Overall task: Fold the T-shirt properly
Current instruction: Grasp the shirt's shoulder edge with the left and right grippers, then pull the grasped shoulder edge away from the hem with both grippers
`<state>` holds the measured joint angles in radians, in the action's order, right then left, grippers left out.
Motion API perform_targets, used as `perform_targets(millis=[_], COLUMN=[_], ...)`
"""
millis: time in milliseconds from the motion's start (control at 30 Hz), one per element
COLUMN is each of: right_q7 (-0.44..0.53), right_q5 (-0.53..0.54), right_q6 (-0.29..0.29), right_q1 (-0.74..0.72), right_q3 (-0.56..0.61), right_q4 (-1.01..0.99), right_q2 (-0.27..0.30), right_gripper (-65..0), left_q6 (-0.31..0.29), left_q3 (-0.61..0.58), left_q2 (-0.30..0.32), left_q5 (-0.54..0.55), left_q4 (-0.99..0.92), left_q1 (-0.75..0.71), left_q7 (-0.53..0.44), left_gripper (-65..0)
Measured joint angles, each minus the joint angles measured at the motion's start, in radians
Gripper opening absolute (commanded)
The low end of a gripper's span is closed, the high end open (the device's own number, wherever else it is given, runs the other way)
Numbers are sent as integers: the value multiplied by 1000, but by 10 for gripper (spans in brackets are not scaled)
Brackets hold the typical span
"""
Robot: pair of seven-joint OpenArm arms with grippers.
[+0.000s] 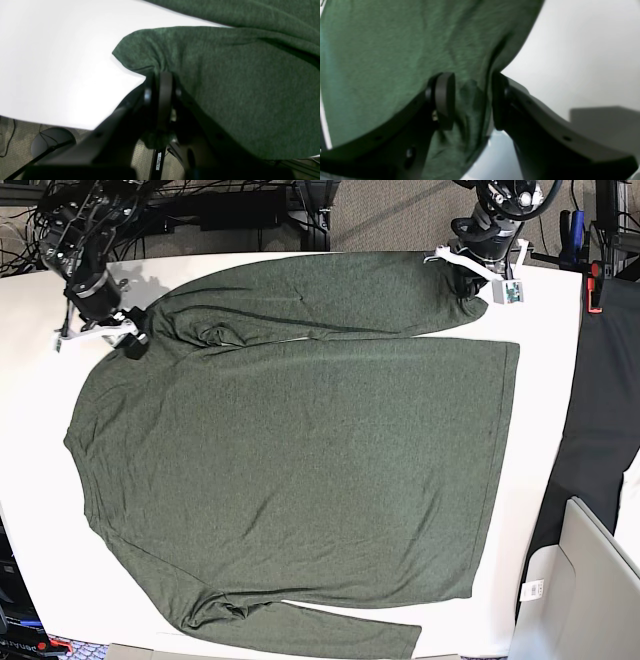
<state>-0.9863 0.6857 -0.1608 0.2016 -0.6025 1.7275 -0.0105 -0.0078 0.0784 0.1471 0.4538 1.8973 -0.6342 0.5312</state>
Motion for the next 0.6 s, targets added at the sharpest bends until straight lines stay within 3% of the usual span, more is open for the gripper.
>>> perform_targets(millis=[167, 400, 467, 533, 600], right_q7=[8, 0, -13, -16, -26], right_q5=[-29, -43, -27, -24, -32], right_q6=[-1, 0, -5, -43, -129], right_q1=[-9, -8, -5, 9, 31], right_q3=[13, 9, -22, -46, -76], right_q4=[1, -2, -2, 0, 13], right_q2=[-16, -20, -26, -24, -18], right_gripper=[-415, -637, -650, -648, -648], left_q6=[0, 0, 0, -1, 0], left_q3=[0, 0, 0, 0, 2], left_q2=[0, 0, 3, 8, 8], left_q5=[0, 0, 0, 2, 2], left_q4=[0, 0, 0, 1, 2], left_q1=[0, 0, -3, -13, -19], left_q7=[0, 0, -5, -11, -12], left_gripper=[-650, -650, -650, -650, -650])
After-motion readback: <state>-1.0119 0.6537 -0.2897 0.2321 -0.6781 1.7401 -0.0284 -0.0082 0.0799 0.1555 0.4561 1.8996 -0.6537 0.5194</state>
